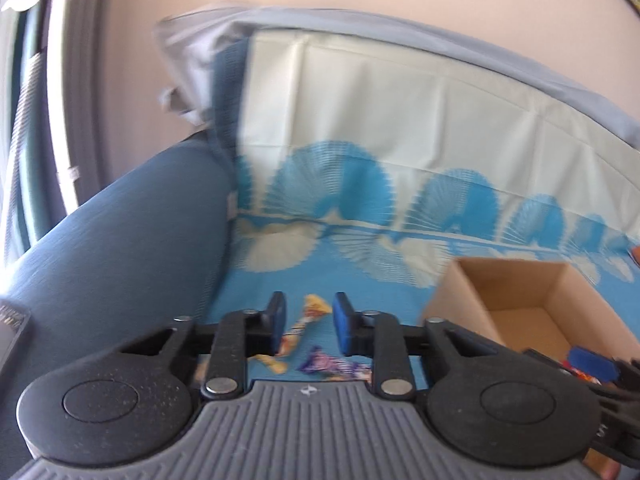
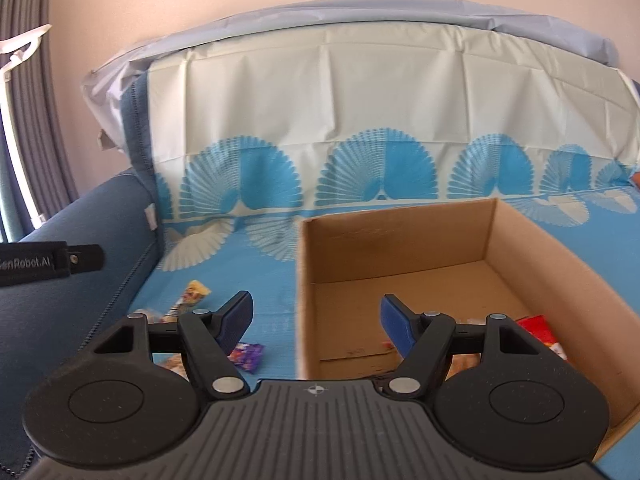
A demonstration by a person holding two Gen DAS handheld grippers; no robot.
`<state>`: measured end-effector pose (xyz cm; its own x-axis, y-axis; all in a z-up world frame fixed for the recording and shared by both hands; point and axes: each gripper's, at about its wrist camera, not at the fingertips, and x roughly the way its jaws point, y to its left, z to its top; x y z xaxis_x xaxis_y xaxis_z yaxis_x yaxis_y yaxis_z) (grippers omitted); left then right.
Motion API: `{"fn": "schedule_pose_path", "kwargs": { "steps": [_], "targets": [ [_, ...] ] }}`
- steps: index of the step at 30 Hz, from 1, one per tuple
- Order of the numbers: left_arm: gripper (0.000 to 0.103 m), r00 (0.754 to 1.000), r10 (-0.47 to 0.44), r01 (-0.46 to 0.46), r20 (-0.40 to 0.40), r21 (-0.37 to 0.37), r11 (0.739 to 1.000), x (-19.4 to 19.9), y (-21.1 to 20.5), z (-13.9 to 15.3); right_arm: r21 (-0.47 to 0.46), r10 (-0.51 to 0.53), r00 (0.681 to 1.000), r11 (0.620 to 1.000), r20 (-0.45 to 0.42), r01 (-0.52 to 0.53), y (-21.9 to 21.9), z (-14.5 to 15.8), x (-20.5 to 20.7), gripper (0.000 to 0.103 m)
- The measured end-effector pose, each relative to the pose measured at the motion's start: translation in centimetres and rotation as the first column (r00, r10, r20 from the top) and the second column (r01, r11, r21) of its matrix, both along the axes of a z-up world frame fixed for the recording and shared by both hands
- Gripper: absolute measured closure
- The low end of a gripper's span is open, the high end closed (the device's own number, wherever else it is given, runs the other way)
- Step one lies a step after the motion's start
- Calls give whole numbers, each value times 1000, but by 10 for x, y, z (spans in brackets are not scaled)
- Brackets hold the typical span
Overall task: Organize snacks
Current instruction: 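Move both open tools back toward the remaining snacks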
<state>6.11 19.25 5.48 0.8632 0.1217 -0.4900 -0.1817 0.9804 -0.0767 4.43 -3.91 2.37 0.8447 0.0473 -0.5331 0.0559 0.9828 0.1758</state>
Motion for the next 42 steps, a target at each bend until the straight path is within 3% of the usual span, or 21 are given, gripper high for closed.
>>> {"fn": "schedule_pose_path", "kwargs": {
  "steps": [4,7,10,12,14,21,24,27,32,42],
  "targets": [
    [84,995,86,-87,-53,-19,996,-2,38,-19,38,99,995,994,-1,-98,24,-3,3,61],
    [84,987,117,-124,-113,-57,991,2,54,-31,44,157,988,987,-11,-156,42,-6,6,63],
    [84,986,117,-122,-116,-38,992,6,56,-34,51,210,977,977,-32,-208,57,-13,11,63],
    [84,986,107,-112,-127,-38,993,10,55,-37,54,236,971,971,-45,-234,65,-19,14,60],
    [84,986,97,-100,-133,-18,995,15,51,-42,24,266,963,964,-49,-265,74,-29,15,50],
    [81,983,75,-71,-169,30,997,38,47,-59,-27,283,955,958,-92,-286,88,-63,25,39],
    [66,977,87,-81,-193,36,996,48,51,-66,-18,267,957,962,-116,-271,88,-72,36,28],
    [63,974,98,-92,-206,42,995,59,54,-71,3,288,950,957,-118,-290,90,-78,48,12],
    [58,969,81,-67,-234,67,996,81,52,-82,17,310,939,950,-150,-311,103,-90,70,7],
    [26,953,60,-2,-298,191,982,123,31,-113,13,316,917,946,-244,-323,114,-115,101,5]
  ]
}}
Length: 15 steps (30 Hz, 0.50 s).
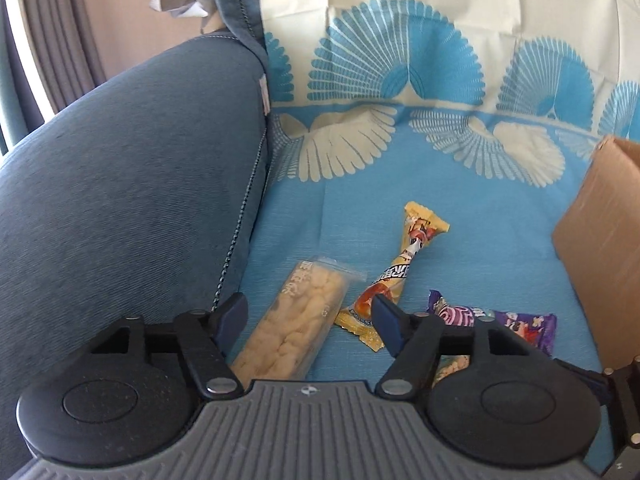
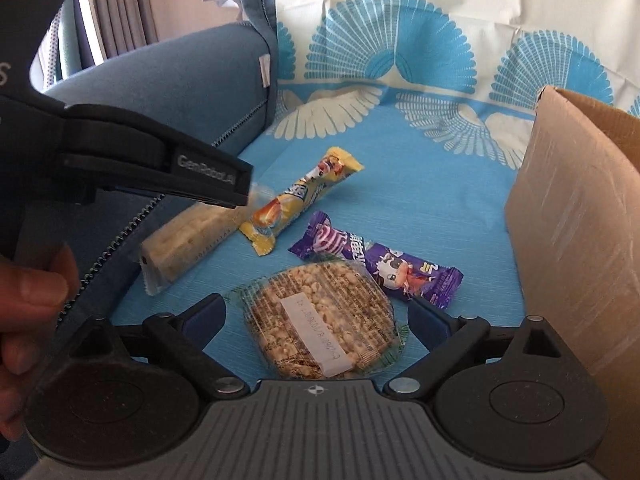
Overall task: Organize snacks
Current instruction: 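Move both open tools back toward the remaining snacks, then grasp the peanut bar pack with the left tool while the right grasps the round nut cake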
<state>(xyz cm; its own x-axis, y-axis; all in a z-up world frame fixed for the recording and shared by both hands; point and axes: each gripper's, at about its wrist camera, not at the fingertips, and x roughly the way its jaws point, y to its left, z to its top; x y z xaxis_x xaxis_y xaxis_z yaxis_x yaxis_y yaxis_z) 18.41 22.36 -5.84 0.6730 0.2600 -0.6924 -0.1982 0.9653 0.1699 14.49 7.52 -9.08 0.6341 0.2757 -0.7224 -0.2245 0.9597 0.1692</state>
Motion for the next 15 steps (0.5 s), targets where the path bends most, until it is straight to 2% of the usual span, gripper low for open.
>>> {"fn": "schedule_pose_path", "kwargs": {
  "steps": [6,9,11,12,13,15],
  "targets": [
    [25,997,-5,13,-80,99,995,19,-6,-20,-7,4,997,1000,-81,-4,1,-13,9,6],
    [25,992,4,6,-125,75,997,23,-1,-28,3,10,996,1000,-92,-10,0,-15,9,10],
    [27,991,21,-16,-133,38,999,22,4,-29,0,15,996,1000,-85,-15,-1,-14,7,17],
    [36,991,35,-32,-131,25,999,21,7,-28,5,19,996,1000,-84,-19,-1,-13,7,18],
    [50,990,51,-50,-129,14,999,19,9,-27,10,20,997,1000,-81,-19,-2,-12,5,19],
    [58,989,74,-78,-130,-23,997,16,16,-26,13,22,997,1000,-71,-21,-3,-11,2,20]
  ]
}}
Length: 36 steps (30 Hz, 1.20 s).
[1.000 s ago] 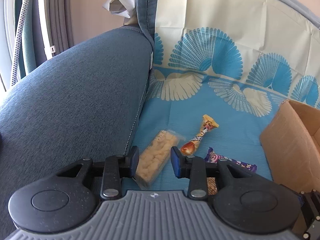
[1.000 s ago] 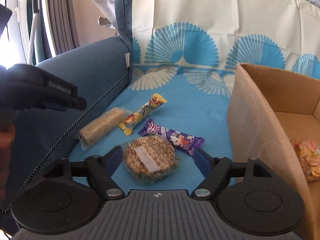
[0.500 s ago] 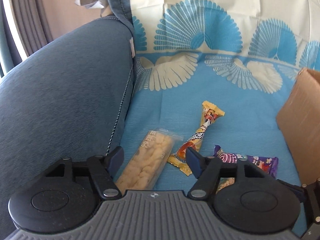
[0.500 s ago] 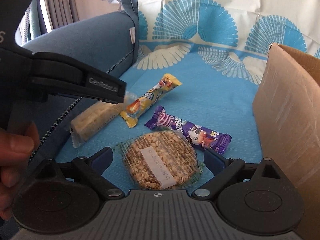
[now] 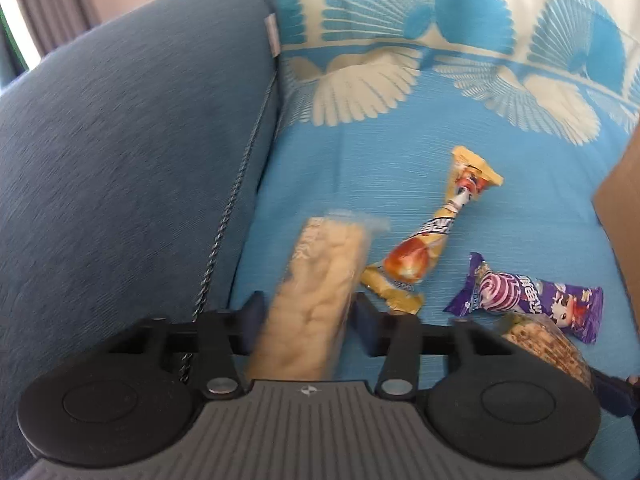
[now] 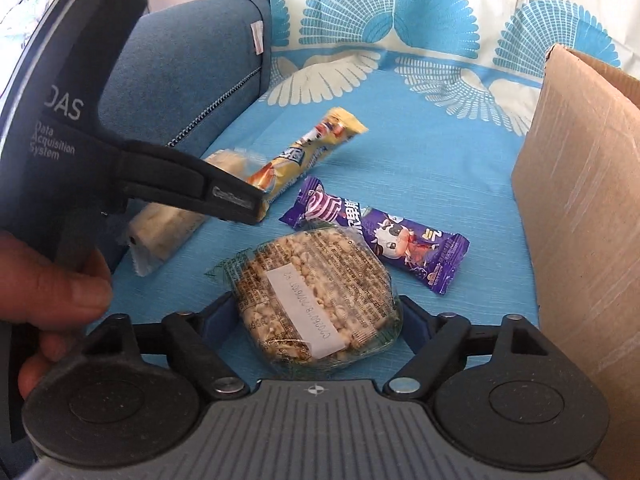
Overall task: Organize snacks
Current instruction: 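Grasp the peanut bar pack with the left tool while the right grasps the round nut cake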
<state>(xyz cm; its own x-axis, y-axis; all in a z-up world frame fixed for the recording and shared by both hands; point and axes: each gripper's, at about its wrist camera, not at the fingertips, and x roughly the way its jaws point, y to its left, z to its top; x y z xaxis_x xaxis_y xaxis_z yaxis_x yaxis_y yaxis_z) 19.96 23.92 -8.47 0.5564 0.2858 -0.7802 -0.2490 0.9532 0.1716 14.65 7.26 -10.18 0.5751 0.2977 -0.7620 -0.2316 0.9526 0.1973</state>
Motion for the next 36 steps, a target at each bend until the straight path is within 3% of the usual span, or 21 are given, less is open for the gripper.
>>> {"fn": "schedule_pose_path", "kwargs": {
  "steps": [3,6,13,23,29,36],
  "targets": [
    [63,1000,23,-23,-3,-45,999,-7,5,2,8,-1,1000,1000,21,1,-2,4,-6,21],
    [63,1000,23,-24,-5,-58,998,-17,0,8,22,12,999,1000,33,-13,-4,11,-12,21],
    [63,998,68,-66,8,-170,983,-54,1,27,10,78,997,997,28,-78,-7,24,-40,21],
    [63,986,131,-161,-100,-413,896,-110,7,28,-15,134,991,991,-3,-134,-11,35,-87,21],
    [63,979,133,-189,-155,-436,880,-110,4,17,-22,106,992,994,-75,-108,-16,29,-97,20],
    [63,980,112,-172,-167,-406,897,-107,-2,13,-14,90,989,996,-119,-92,-19,19,-96,19]
  ]
}}
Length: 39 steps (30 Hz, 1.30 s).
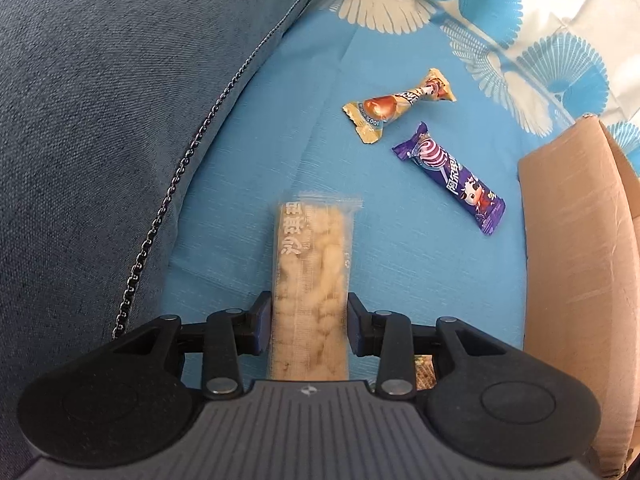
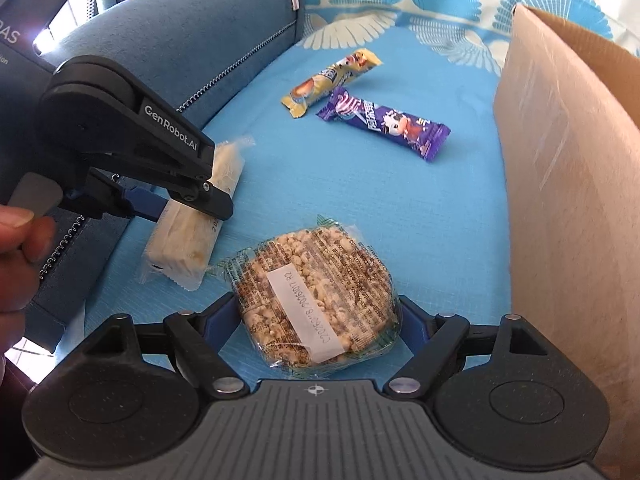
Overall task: Organize snacks
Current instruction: 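Grasp the peanut bar pack with the left tool while the right grasps the round nut cake, then lift both held snacks and carry them above the cardboard box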
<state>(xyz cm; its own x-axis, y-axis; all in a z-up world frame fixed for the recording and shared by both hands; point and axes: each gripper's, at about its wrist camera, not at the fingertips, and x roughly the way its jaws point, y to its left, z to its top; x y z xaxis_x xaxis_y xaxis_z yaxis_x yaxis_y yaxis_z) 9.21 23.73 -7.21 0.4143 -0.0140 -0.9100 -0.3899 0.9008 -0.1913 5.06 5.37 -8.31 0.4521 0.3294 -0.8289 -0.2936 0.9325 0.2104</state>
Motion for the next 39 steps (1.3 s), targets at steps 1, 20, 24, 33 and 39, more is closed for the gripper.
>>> {"fn": "schedule_pose_path", "kwargs": {
  "steps": [1,20,24,33,39],
  "targets": [
    [63,1000,-3,3,-1,2,1000,1,-1,-1,-3,-1,1000,1000,4,1,0,0,0,18],
    [62,1000,-30,30,-7,42,999,4,-8,-3,-7,5,1000,1000,8,-5,3,-2,0,19],
    [63,1000,-25,25,-1,43,999,5,-7,-3,-5,6,1000,1000,11,-6,3,-1,0,20],
    [63,999,-19,17,46,46,999,2,-7,6,14,-22,997,1000,79,21,-1,10,-1,21],
    [63,993,-19,11,121,70,998,-2,-10,19,31,-47,988,999,147,43,-5,21,-4,21]
  ]
}}
